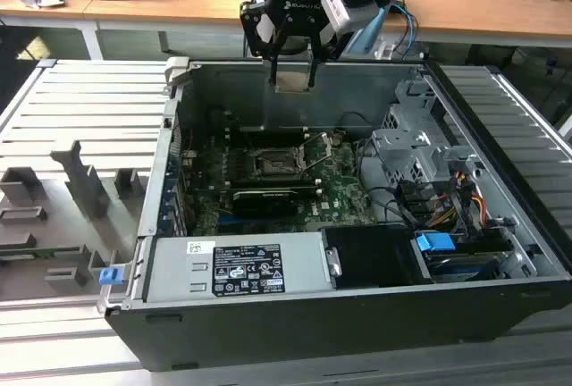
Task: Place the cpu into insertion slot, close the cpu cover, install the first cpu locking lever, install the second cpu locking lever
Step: 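Place the cpu into insertion slot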
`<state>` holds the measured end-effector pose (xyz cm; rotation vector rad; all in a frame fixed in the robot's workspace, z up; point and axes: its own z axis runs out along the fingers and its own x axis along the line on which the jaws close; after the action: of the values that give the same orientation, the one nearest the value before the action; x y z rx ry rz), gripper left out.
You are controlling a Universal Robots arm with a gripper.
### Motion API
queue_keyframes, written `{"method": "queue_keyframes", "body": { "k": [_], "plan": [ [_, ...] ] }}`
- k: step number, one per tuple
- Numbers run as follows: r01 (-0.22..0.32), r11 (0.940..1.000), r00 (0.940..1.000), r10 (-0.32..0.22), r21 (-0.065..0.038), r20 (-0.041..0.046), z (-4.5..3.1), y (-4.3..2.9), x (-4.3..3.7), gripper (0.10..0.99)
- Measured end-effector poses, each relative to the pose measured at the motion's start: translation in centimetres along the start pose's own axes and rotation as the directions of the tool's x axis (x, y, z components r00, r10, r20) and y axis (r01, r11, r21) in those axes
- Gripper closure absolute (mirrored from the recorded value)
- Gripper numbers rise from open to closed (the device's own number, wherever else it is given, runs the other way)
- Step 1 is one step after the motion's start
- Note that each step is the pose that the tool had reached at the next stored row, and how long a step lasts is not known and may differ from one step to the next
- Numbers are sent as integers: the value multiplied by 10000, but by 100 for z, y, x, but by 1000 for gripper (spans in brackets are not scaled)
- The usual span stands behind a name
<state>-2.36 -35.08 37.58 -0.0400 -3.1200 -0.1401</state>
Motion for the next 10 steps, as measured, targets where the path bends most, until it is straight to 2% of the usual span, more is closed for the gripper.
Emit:
{"method": "queue_keyframes", "body": {
  "k": [1, 3, 10],
  "plan": [
    [-60, 10000, 10000, 60, -2, 5, 0, 0, 0, 549],
    [-519, 9987, 9986, 519, -11, 45, 2, 0, 0, 549],
    [-555, 9985, 9984, 555, -12, 49, 11, -1, 0, 549]
  ]
}}
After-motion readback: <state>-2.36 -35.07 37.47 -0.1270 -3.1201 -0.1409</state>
